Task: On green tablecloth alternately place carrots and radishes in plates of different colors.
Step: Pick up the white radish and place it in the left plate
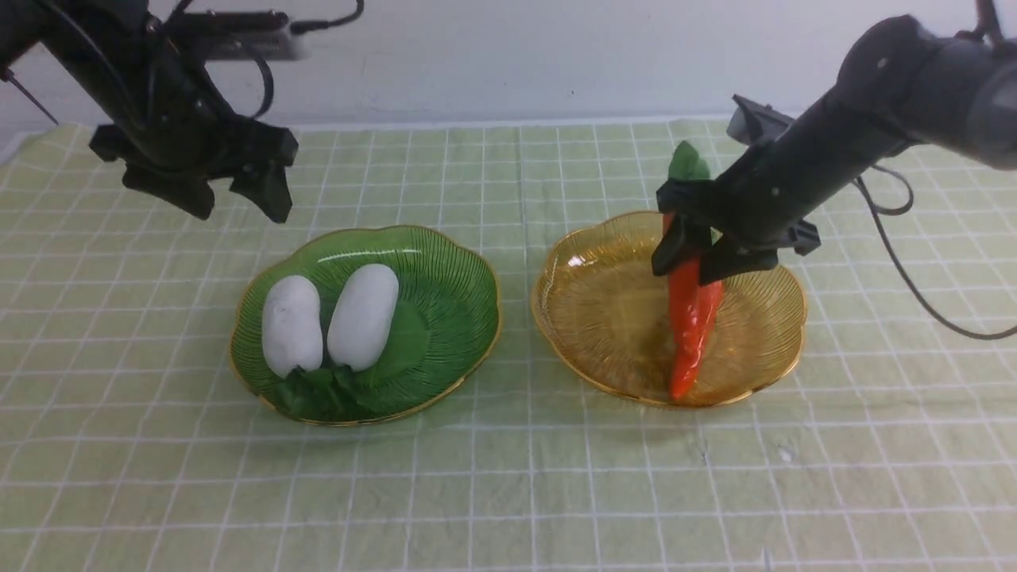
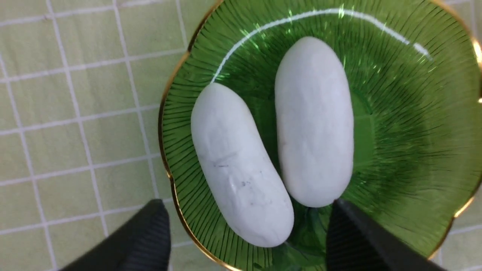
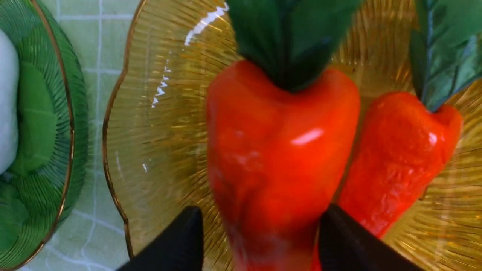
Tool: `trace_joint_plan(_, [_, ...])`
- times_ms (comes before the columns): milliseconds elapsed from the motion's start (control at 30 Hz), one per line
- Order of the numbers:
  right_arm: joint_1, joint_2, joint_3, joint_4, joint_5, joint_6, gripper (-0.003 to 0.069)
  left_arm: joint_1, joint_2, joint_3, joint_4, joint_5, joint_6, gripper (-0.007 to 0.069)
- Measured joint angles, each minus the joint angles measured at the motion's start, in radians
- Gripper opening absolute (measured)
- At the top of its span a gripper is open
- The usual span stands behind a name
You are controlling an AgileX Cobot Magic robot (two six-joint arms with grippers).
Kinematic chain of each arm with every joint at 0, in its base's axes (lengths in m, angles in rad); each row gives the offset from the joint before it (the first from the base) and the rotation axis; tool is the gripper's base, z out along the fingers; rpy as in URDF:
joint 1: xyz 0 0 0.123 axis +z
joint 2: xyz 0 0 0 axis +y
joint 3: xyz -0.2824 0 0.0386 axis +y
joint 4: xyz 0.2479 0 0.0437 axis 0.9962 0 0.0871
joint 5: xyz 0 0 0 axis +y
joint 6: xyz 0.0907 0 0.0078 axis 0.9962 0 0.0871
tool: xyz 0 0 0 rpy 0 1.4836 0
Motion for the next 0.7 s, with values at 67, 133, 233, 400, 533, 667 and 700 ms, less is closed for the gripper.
trace_joint_plan(67, [0.002, 0.0, 0.0, -0.001, 0.002, -0.001, 0.0482, 0.0, -0.06, 0.0, -0.005, 0.001, 0.0, 0.0288])
trace_joint_plan(133, [0.002, -0.001, -0.005, -0.001, 0.02, -0.002, 0.0535, 0.0, -0.147, 0.016, -0.01, 0.002, 0.001, 0.0113])
trace_joint_plan(233, [0.002, -0.003, -0.038, -0.049, 0.116, -0.021, 0.0538, 0.0, -0.299, 0.112, -0.015, 0.003, 0.004, 0.0015])
trace_joint_plan(400, [0.002, -0.102, -0.063, -0.148, 0.14, -0.031, 0.0321, 0.0, -0.551, 0.347, -0.017, 0.016, 0.005, -0.0008])
trace_joint_plan(533, [0.002, -0.257, -0.068, -0.177, 0.147, -0.019, 0.0067, 0.0, -0.756, 0.553, -0.017, 0.008, 0.007, -0.0008])
trace_joint_plan(667, [0.002, -0.456, -0.069, -0.178, 0.16, -0.016, -0.0005, 0.0, -0.982, 0.747, -0.017, -0.119, 0.007, -0.0008])
trace_joint_plan(700, [0.002, -0.519, -0.07, -0.179, 0.164, -0.016, -0.001, 0.0, -1.057, 0.823, -0.018, -0.172, 0.007, -0.0008])
